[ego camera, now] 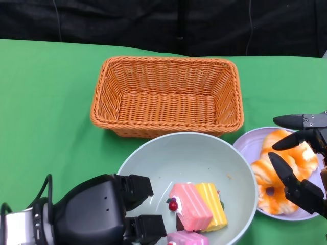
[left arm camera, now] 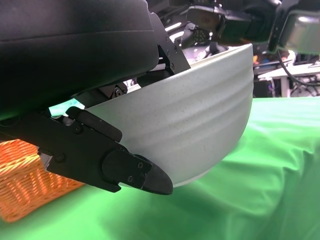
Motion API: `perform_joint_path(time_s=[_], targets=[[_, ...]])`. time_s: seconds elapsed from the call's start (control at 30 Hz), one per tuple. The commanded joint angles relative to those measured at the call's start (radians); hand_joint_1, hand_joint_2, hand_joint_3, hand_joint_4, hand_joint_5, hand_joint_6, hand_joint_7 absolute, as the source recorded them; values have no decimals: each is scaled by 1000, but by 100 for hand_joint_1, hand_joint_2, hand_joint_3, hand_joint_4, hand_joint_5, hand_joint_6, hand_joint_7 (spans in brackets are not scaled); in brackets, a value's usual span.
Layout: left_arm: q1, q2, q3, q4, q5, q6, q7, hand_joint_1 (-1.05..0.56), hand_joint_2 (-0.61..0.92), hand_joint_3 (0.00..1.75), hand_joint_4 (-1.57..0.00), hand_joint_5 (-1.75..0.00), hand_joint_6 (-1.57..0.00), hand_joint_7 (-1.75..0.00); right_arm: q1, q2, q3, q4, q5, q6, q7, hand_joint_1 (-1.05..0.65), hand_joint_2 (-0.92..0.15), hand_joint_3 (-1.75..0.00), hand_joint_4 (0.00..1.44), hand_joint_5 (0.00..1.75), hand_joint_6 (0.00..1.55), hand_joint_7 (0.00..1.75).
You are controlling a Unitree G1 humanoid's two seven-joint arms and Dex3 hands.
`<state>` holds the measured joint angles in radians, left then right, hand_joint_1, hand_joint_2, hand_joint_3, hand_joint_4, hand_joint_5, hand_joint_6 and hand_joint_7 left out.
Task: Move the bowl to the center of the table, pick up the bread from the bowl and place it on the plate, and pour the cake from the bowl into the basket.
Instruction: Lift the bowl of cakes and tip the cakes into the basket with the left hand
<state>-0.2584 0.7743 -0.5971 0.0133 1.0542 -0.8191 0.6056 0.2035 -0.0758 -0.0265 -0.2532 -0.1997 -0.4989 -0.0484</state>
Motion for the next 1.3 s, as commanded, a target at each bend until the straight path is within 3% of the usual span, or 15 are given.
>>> perform_joint_path(time_s=[0.03, 0.17, 0.27, 0.53, 0.6, 0.73, 1.0, 1.3], targets=[[53, 35, 91, -89, -78, -10, -85, -41, 86, 30, -99, -175, -91, -131, 0, 6, -8, 8, -3, -19, -21, -24, -86, -56, 20, 160, 7, 135], [100, 36, 173, -167, -161, -10, -211, -39, 86, 32, -100, -175, -91, -133, -10, 20, -19, 31, -9, -46, -50, -23, -87, -54, 22, 158, 9, 137], [125, 35, 235, -208, -203, -15, -279, -40, 84, 34, -99, -175, -87, -144, -18, 30, -29, 41, -28, -45, -75, -25, -90, -52, 24, 160, 10, 139], [130, -17, 340, -236, -270, -54, -363, -34, 78, 42, -98, -175, -85, -145, -35, 29, -17, 88, 8, -24, -65, -23, -92, -51, 25, 163, 16, 144], [122, -33, 351, -228, -286, -63, -383, -34, 65, 68, -99, -175, -83, -153, -40, 25, -13, 107, 23, -28, -52, -22, -92, -51, 26, 162, 21, 144], [116, -76, 378, -222, -311, -66, -408, -34, 55, 89, -101, -175, -78, -171, -40, 28, -10, 122, 31, -19, -41, -21, -92, -48, 27, 162, 26, 140], [72, -153, 412, -166, -371, -64, -442, -32, 21, 137, -106, -175, -78, -175, -32, 23, -11, 112, 52, 17, -12, -21, -91, -45, 34, 160, 31, 135], [26, -260, 440, -94, -463, -18, -465, -31, 16, 149, -106, -175, -80, -175, -25, 23, -13, 102, 62, 53, 2, -20, -92, -43, 38, 156, 31, 131]])
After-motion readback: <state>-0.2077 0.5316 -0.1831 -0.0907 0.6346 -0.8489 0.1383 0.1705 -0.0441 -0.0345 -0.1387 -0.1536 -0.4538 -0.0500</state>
